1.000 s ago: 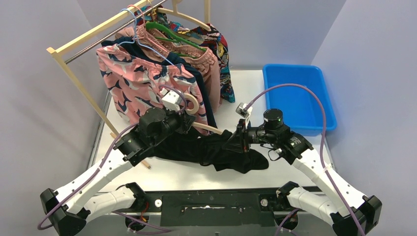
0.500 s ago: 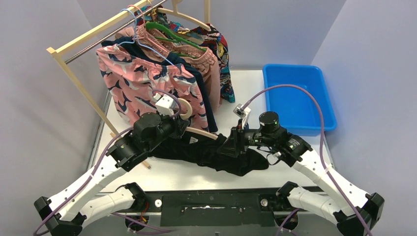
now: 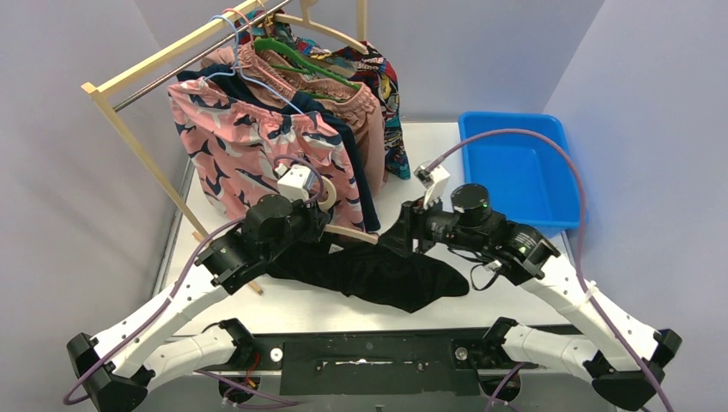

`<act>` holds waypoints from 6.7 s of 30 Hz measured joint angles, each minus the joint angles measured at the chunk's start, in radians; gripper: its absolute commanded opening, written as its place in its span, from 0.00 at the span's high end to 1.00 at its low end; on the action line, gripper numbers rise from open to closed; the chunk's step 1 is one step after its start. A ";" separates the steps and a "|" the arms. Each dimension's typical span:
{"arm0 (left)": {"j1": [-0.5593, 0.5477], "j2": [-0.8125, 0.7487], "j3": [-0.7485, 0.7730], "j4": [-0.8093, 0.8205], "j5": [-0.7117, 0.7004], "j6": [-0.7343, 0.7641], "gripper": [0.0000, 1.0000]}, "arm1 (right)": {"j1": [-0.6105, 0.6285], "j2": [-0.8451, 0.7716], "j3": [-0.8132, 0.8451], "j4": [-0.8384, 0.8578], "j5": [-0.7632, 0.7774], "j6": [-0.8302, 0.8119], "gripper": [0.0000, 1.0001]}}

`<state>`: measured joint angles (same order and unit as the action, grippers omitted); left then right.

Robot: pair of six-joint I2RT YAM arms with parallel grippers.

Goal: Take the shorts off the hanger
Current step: Remove the shorts from the hanger, then place the hanger on the clothes rod.

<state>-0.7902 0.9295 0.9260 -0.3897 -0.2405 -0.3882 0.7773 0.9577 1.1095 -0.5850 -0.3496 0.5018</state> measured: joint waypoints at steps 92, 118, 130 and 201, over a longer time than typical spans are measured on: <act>0.000 -0.124 -0.060 0.017 -0.237 -0.148 1.00 | -0.220 -0.232 -0.331 0.245 -0.075 -0.404 0.39; 0.002 -0.137 -0.070 -0.048 -0.181 -0.185 0.29 | -0.215 -0.095 -0.333 0.379 -0.426 -0.237 1.00; 0.002 -0.315 -0.151 -0.191 -0.245 -0.304 0.22 | -0.241 -0.215 -0.330 0.257 -0.332 -0.281 1.00; 0.002 -0.365 -0.338 -0.173 -0.259 -0.399 0.30 | 0.212 0.563 0.480 0.584 0.214 -0.467 0.42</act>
<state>-0.7883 0.5648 0.5884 -0.5625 -0.4999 -0.7876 0.9890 1.5208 1.5890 -0.0006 -0.1356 0.0353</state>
